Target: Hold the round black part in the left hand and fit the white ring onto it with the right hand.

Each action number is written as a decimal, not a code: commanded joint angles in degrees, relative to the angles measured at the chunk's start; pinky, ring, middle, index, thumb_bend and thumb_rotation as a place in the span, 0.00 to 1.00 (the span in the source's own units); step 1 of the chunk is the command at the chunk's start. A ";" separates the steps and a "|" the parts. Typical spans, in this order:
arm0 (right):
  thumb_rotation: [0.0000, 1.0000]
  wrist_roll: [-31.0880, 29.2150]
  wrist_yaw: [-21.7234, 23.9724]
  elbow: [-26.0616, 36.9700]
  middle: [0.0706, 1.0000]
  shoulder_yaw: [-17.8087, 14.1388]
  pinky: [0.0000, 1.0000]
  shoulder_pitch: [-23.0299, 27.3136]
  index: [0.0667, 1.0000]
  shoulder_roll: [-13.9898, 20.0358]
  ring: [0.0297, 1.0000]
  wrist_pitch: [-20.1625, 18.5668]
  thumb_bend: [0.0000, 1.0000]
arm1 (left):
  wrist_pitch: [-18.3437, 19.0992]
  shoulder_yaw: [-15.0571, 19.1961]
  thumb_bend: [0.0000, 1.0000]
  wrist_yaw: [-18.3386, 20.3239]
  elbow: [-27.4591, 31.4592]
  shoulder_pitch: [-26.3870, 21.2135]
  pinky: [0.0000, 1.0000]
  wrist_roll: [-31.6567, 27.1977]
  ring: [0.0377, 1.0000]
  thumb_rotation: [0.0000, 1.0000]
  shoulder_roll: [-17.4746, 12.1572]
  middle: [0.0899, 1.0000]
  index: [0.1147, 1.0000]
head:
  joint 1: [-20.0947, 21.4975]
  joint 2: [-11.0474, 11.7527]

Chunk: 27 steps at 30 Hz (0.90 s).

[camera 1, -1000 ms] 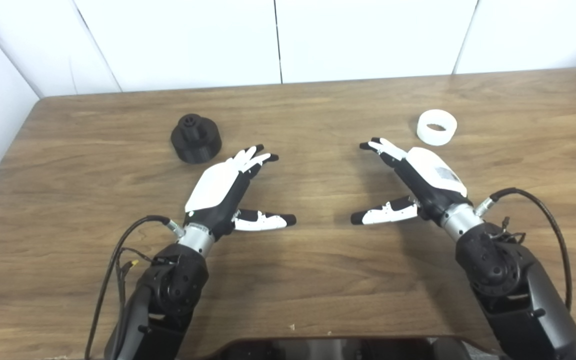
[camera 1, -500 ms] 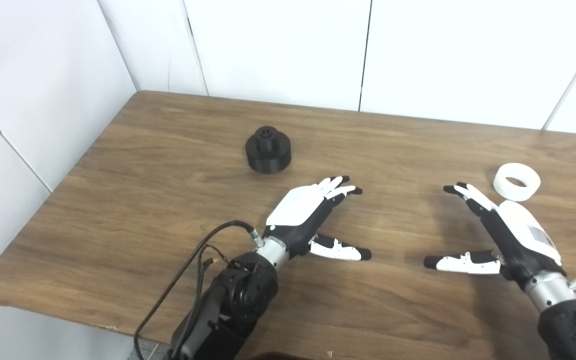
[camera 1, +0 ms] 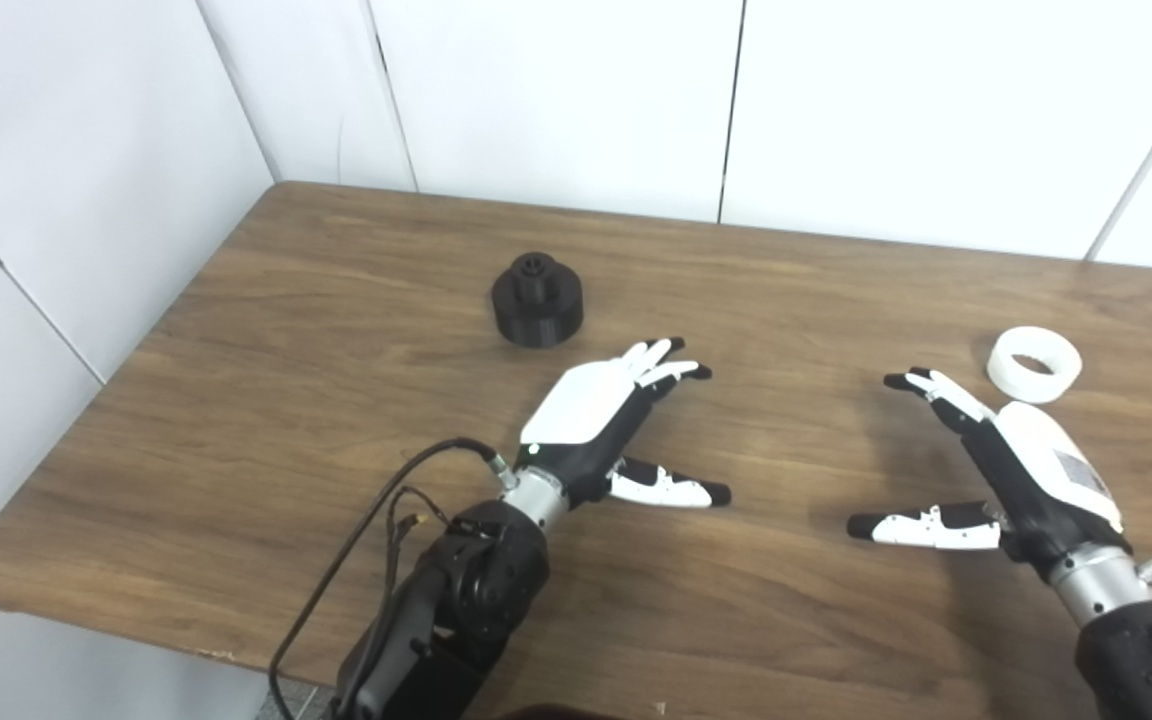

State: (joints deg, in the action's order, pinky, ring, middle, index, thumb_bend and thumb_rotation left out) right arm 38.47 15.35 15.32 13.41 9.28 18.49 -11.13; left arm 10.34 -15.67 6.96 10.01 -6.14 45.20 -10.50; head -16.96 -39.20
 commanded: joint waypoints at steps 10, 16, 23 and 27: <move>0.42 -0.72 -1.37 0.38 0.94 -0.77 0.83 1.90 0.88 0.23 0.91 2.11 0.94 | 3.96 6.66 0.96 -3.59 1.00 -5.19 1.00 5.01 1.00 0.49 -4.13 1.00 0.87 | -0.06 0.03; 0.43 -0.24 -0.93 0.44 0.95 -0.65 0.83 2.27 0.88 0.40 0.91 1.58 0.94 | 5.09 9.85 0.99 -3.76 1.01 -6.90 1.00 4.97 1.00 0.53 -7.08 1.00 0.91 | -0.48 0.04; 0.42 -0.18 -1.12 0.19 0.95 -0.63 0.84 2.45 0.87 0.24 0.91 1.61 0.94 | 6.63 12.16 1.00 -3.22 -0.44 -8.81 1.00 5.06 1.00 0.55 -10.10 1.00 0.91 | -0.51 0.14; 0.43 -0.03 -1.09 0.15 0.95 -0.59 0.84 2.46 0.88 0.24 0.91 1.61 0.94 | 6.46 13.49 1.00 -3.90 -2.65 -9.90 1.00 3.97 1.00 0.52 -11.93 1.00 0.91 | -0.62 0.28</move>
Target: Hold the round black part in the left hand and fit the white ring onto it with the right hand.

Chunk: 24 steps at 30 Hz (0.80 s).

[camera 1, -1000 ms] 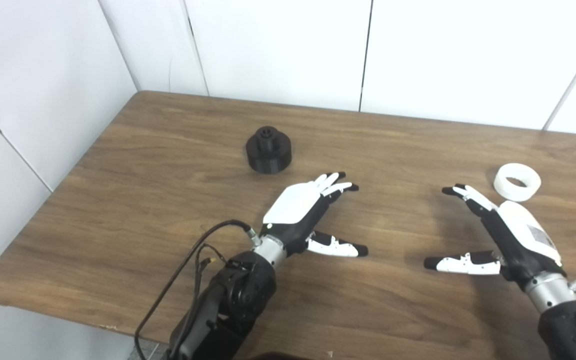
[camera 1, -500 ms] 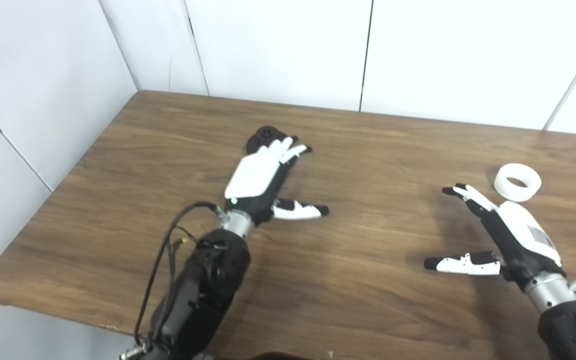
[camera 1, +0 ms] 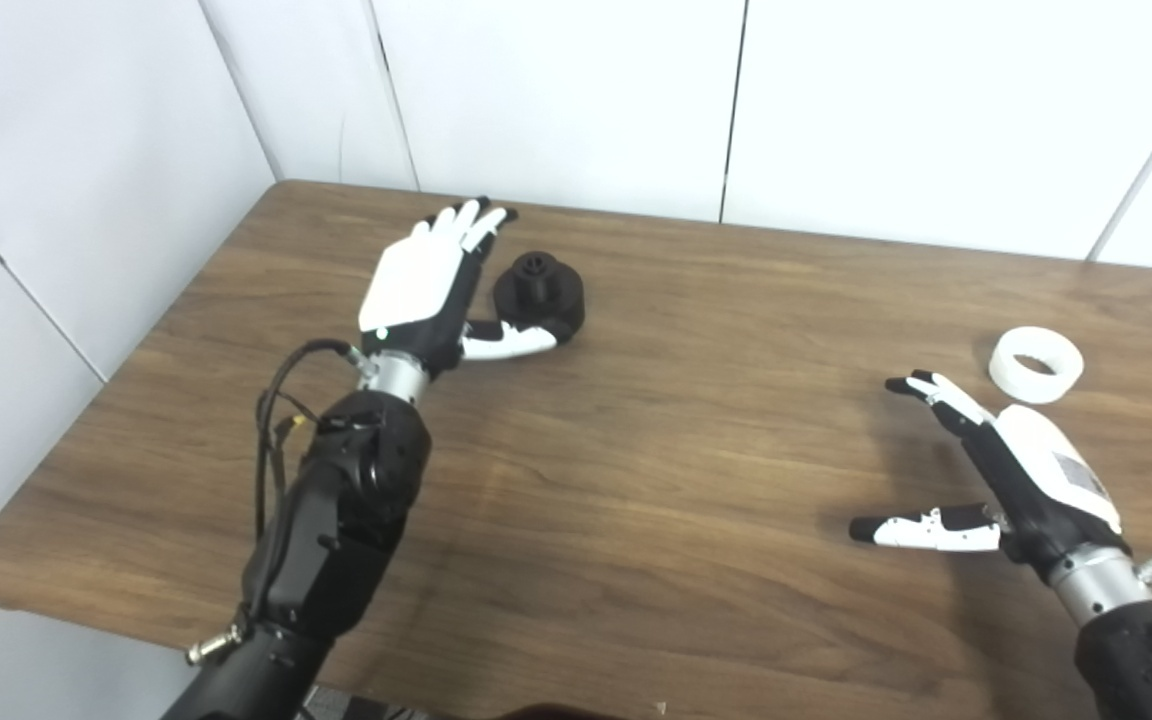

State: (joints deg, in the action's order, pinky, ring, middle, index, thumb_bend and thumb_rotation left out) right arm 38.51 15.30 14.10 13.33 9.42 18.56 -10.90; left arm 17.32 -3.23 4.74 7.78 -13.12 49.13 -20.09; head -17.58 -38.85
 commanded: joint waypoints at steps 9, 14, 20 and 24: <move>0.42 -0.30 -1.03 1.59 0.95 -0.61 0.84 2.03 0.88 0.15 0.91 1.44 0.94 | -0.17 1.05 1.00 -3.09 -6.42 -5.12 1.00 0.39 1.00 0.56 -5.00 1.00 0.91 | 0.11 -0.24; 0.41 -0.27 -1.02 1.92 0.95 -0.74 0.83 1.93 0.87 0.14 0.91 1.25 0.94 | 1.87 -0.41 1.00 -1.59 -9.28 -6.26 0.98 1.14 1.00 0.63 -5.72 1.00 0.90 | 0.32 -0.63; 0.40 -0.14 -1.06 2.03 0.95 -0.81 0.84 1.80 0.87 0.22 0.92 1.27 0.94 | 3.67 -2.16 1.00 0.81 -12.89 -7.52 0.97 0.24 1.00 0.65 -6.19 1.00 0.88 | 0.65 -0.77; 0.40 0.08 -0.97 2.28 0.95 -0.87 0.84 1.69 0.87 0.31 0.91 1.13 0.94 | 3.37 -3.19 1.00 1.46 -15.24 -7.81 0.97 -0.60 1.00 0.65 -6.34 1.00 0.86 | 0.87 -1.02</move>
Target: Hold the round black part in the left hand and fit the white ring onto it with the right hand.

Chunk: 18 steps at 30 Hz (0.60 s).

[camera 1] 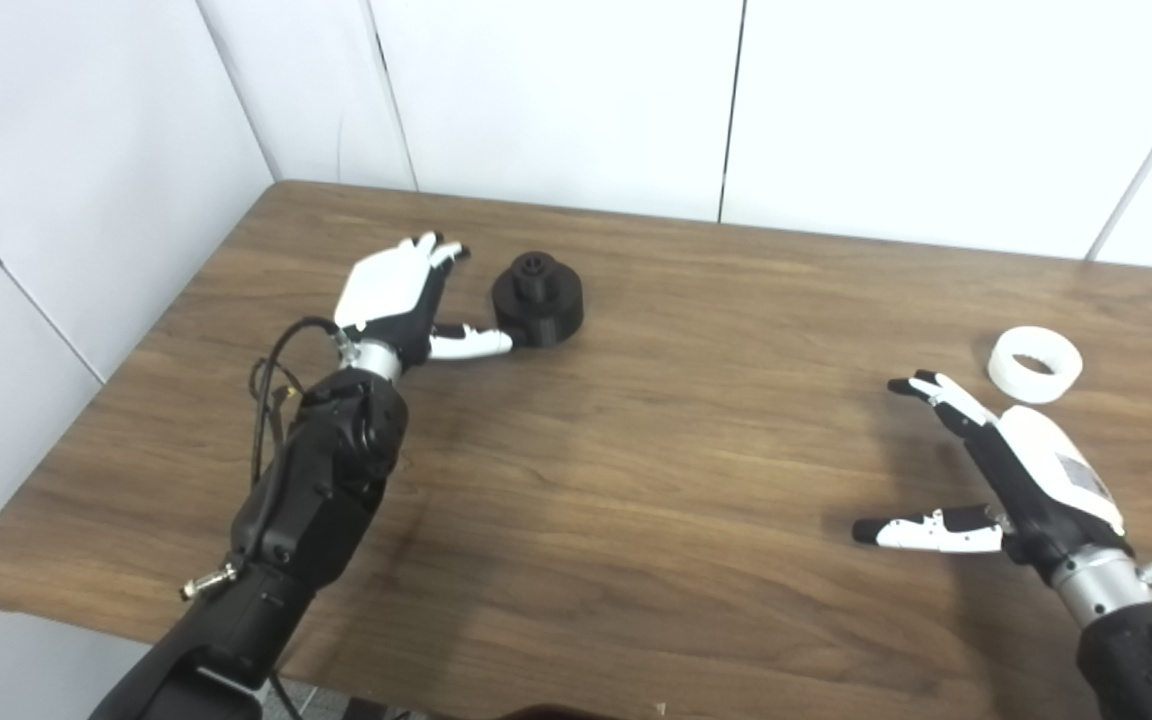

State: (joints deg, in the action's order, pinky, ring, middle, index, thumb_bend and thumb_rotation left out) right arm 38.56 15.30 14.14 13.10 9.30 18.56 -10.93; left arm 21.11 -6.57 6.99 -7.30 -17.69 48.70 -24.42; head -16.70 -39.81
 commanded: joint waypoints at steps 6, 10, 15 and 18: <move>0.42 -0.09 -0.83 2.26 0.95 -0.86 0.84 1.85 0.88 0.35 0.91 0.97 0.94 | -0.77 -1.18 1.00 0.40 -1.94 -3.46 1.00 -1.52 1.00 0.65 -2.27 1.00 0.86 | 0.02 -0.06; 0.42 -0.14 -0.82 2.42 0.95 -0.92 0.85 1.87 0.88 0.28 0.91 1.02 0.94 | -1.24 -2.48 1.00 0.40 -3.33 -3.82 1.00 -2.30 1.00 0.64 -2.32 1.00 0.86 | 0.22 -0.27; 0.42 -0.23 -0.69 2.86 0.95 -1.01 0.85 1.82 0.88 0.20 0.91 0.88 0.95 | -1.83 -3.50 1.00 0.19 -5.37 -4.56 1.00 -3.35 1.00 0.64 -1.79 1.00 0.86 | 0.66 -0.31; 0.42 -0.12 -0.43 3.34 0.95 -1.09 0.86 1.68 0.88 0.23 0.91 0.50 0.94 | -2.39 -4.24 1.00 -0.91 -7.15 -5.23 1.00 -3.51 1.00 0.64 -1.38 1.00 0.87 | 1.00 -0.44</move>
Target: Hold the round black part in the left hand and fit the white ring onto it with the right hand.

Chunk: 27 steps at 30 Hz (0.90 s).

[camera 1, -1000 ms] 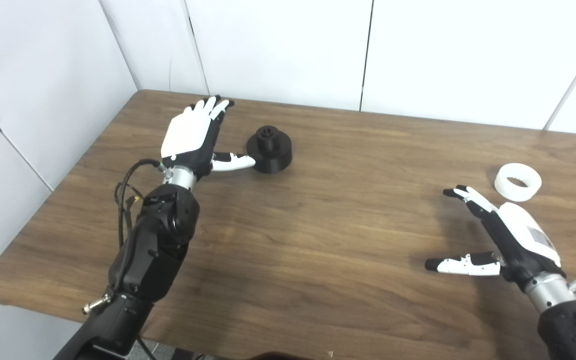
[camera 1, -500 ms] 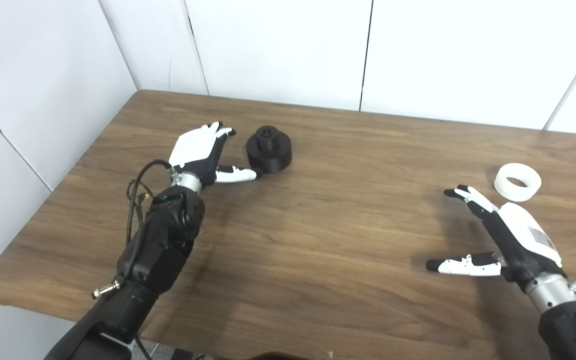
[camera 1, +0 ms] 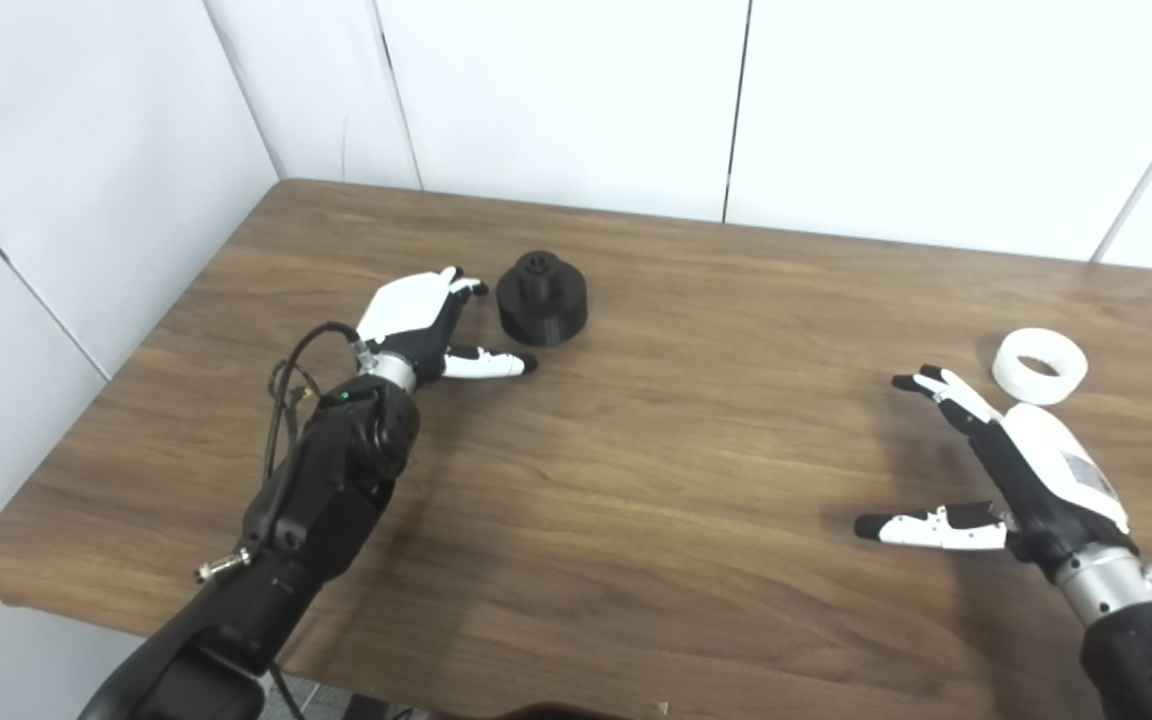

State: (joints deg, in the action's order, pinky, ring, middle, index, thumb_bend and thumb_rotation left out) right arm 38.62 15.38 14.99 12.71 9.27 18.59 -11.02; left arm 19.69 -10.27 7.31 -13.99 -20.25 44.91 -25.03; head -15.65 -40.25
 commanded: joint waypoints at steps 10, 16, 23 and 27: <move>0.44 0.41 0.02 3.63 0.96 -1.11 0.84 1.14 0.88 0.71 0.90 0.28 0.94 | -2.07 -2.81 1.00 -4.01 -4.39 -4.96 1.00 -0.18 1.00 0.67 -0.35 1.00 0.89 | 0.37 -0.36; 0.44 0.23 0.30 3.80 0.95 -1.27 0.85 0.92 0.87 0.33 0.91 0.14 0.94 | -1.63 -4.16 1.00 -4.54 -5.58 -6.24 0.99 0.04 1.00 0.66 -0.35 1.00 0.89 | 0.80 -0.57; 0.45 0.11 0.29 3.97 0.95 -1.66 0.84 1.09 0.87 0.49 0.90 0.43 0.95 | -2.87 -4.76 1.00 -5.80 -6.71 -6.97 0.99 -1.09 1.00 0.66 0.00 1.00 0.89 | 1.29 -0.76; 0.46 0.22 0.40 3.95 0.95 -1.82 0.85 1.16 0.87 0.58 0.90 0.44 0.95 | -3.84 -4.96 1.00 -6.52 -6.98 -7.08 1.00 -1.70 1.00 0.64 0.72 1.00 0.88 | 1.42 -0.78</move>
State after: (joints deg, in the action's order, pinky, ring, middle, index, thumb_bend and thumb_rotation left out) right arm 38.97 16.55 16.37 11.69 8.44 18.77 -11.25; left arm 17.11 -14.66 1.73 -21.12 -24.76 42.89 -24.53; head -14.15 -40.96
